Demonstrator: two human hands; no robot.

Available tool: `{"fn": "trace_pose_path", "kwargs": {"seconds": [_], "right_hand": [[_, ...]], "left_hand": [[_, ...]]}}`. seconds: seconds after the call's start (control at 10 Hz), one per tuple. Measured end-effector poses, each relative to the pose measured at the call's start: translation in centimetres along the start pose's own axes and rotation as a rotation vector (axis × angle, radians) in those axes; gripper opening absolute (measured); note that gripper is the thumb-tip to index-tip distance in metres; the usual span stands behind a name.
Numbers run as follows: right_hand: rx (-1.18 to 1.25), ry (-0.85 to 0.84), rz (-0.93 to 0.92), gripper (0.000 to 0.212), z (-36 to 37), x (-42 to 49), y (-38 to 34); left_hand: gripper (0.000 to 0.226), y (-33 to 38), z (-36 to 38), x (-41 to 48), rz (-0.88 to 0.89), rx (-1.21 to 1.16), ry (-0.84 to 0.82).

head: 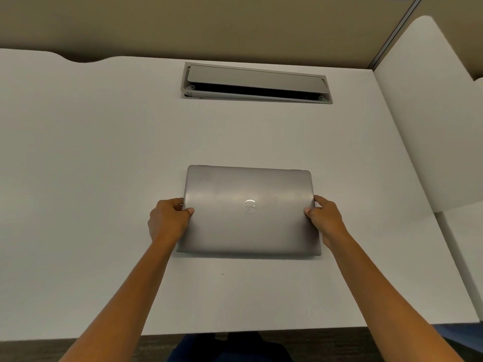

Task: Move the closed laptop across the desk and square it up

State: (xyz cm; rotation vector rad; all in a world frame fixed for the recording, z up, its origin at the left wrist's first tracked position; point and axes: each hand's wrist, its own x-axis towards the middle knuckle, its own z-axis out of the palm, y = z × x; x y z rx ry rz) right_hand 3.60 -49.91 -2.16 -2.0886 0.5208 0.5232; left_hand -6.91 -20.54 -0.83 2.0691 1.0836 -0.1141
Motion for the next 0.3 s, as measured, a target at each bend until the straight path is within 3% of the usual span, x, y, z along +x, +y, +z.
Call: {"fn": "trace_pose_path", "kwargs": {"seconds": [0.2,0.3], "right_hand": [[-0.116,0.053,-0.082,0.048,0.5,0.0,0.6],[-0.270,0.253,-0.271,0.050,1.9,-2.1,1.4]], "left_hand": [[0.041,-0.6,0.4,0.0,0.071,0.064,-0.018],[0.053,-1.5,1.5,-1.4,0.270,0.276,0.138]]}}
